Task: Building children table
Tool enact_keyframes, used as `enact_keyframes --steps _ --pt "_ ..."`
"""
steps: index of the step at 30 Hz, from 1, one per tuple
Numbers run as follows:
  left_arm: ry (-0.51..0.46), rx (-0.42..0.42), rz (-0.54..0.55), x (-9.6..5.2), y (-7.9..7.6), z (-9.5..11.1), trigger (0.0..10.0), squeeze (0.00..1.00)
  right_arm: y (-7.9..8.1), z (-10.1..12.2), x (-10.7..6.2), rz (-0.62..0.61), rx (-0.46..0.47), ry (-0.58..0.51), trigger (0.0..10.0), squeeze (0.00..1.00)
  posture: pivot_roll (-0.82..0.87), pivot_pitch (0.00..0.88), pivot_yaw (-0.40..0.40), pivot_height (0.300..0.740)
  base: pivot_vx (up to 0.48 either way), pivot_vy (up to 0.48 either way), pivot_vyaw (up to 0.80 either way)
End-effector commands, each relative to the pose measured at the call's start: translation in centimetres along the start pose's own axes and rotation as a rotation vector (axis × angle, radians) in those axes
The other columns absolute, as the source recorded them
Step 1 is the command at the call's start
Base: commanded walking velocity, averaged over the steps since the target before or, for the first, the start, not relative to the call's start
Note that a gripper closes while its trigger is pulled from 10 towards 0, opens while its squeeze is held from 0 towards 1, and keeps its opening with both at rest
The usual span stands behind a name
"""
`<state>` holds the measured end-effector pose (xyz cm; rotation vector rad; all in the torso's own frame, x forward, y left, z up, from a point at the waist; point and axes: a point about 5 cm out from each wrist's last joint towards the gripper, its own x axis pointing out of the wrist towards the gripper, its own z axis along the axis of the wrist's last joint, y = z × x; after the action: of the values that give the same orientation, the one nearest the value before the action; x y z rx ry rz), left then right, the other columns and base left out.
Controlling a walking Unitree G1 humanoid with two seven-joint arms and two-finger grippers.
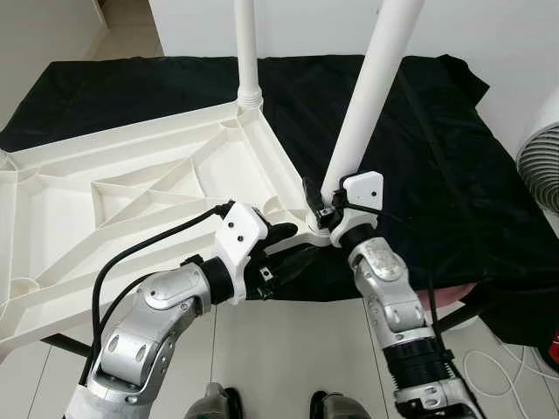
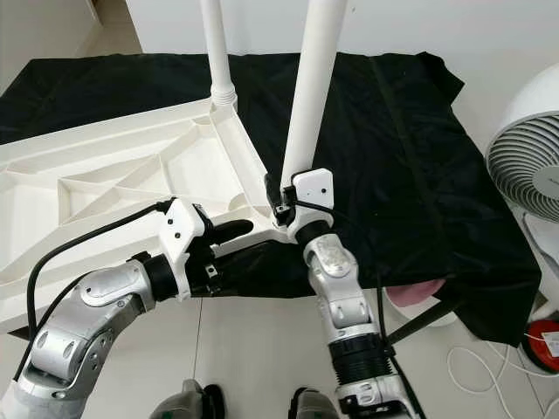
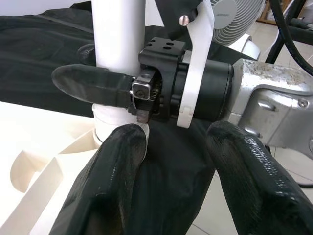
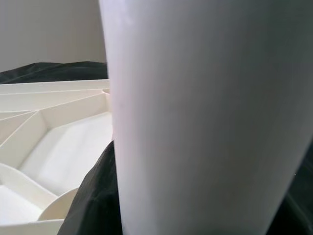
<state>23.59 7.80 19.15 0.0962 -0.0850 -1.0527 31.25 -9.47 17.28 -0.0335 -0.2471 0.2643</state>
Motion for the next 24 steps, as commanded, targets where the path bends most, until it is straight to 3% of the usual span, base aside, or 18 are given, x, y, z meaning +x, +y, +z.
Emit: enact_keyframes --steps 1,7,15,21,22,24 --pt "-0.006 0.016 0.074 0.0 0.3 0.2 10.0 0.00 -0.3 -2.1 -0.8 -0.074 -0.002 0.112 10.0 0.00 -0.01 0.141 0.045 0.740 0.000 0.000 0.00" --pt "-0.010 0.017 0.074 0.2 0.3 0.2 10.0 0.00 0.5 -1.6 -0.5 -0.169 -0.054 0.097 10.0 0.00 -0.01 0.140 0.038 0.740 0.000 0.000 0.00" --pt "-0.020 0.018 0.082 0.3 0.4 0.4 10.0 0.00 -0.2 -2.1 -0.9 -0.297 -0.053 0.138 10.0 0.00 -0.01 0.138 0.033 0.740 0.000 0.000 0.00" --pt "-0.022 0.018 0.081 0.3 0.4 0.3 10.0 0.00 -0.5 -2.0 -1.0 -0.316 -0.043 0.131 10.0 0.00 -0.01 0.141 0.032 0.740 0.000 0.000 0.00" --pt "-0.023 0.017 0.081 0.3 0.4 0.4 10.0 0.00 -0.6 -1.9 -1.0 -0.317 -0.046 0.126 10.0 0.38 -0.01 0.141 0.032 0.740 0.000 0.000 0.00" --pt "-0.024 0.017 0.081 0.4 0.4 0.4 10.0 0.00 -0.7 -1.8 -0.9 -0.318 -0.049 0.123 10.0 0.38 -0.01 0.141 0.032 0.740 0.000 0.000 0.00"
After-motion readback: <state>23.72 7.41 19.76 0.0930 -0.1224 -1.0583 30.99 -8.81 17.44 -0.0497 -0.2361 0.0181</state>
